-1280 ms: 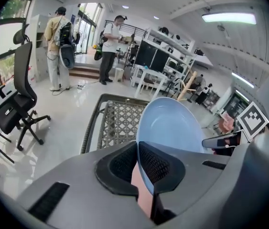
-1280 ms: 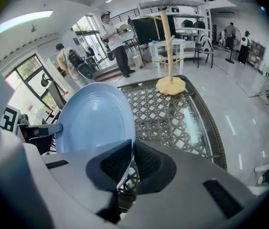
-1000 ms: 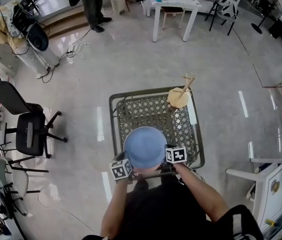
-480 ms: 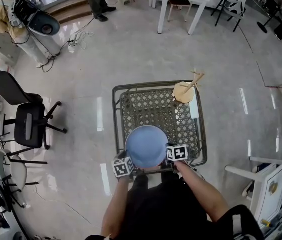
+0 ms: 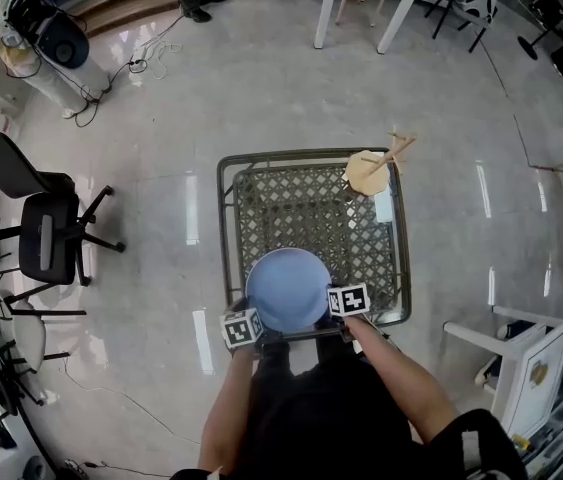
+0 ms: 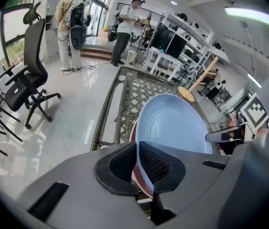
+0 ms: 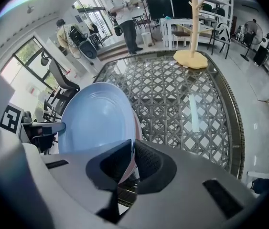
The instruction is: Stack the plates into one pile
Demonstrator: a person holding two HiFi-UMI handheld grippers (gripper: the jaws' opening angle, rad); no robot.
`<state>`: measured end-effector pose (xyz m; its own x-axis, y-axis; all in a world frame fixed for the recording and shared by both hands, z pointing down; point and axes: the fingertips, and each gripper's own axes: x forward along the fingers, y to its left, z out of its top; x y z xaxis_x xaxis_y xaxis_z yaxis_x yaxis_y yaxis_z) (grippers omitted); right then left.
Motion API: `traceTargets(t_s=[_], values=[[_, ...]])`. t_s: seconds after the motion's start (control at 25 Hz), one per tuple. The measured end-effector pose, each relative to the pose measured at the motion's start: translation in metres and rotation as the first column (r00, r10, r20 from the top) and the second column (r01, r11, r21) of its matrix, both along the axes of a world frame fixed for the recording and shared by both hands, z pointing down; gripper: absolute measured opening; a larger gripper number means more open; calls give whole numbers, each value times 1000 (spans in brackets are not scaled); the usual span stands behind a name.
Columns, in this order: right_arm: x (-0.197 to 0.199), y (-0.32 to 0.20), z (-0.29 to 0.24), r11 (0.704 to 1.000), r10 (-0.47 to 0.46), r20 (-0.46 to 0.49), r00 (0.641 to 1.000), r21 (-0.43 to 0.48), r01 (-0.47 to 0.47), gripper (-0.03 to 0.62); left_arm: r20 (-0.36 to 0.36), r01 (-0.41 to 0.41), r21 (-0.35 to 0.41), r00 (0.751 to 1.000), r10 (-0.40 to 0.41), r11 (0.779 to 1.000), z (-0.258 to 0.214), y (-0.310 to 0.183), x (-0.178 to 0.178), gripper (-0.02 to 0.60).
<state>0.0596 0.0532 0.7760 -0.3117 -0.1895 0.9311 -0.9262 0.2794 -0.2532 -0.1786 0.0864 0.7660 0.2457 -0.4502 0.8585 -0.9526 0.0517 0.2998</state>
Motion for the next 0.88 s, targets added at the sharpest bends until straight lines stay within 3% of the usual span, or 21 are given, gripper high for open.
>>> traceTargets(t_s=[0.36, 0.68, 0.88], values=[[1, 9, 18, 998, -46, -28, 999, -51, 44, 23, 5, 4, -42, 1000, -4, 999, 16, 7, 1, 29], [1, 11, 25, 993, -83, -25, 996, -81, 81, 23, 51, -23, -53, 998, 26, 998, 17, 3, 2, 29], [0, 12, 28, 991, -120, -40, 992, -71, 117, 26, 35, -32, -59, 999, 35, 998, 20, 4, 5, 29]])
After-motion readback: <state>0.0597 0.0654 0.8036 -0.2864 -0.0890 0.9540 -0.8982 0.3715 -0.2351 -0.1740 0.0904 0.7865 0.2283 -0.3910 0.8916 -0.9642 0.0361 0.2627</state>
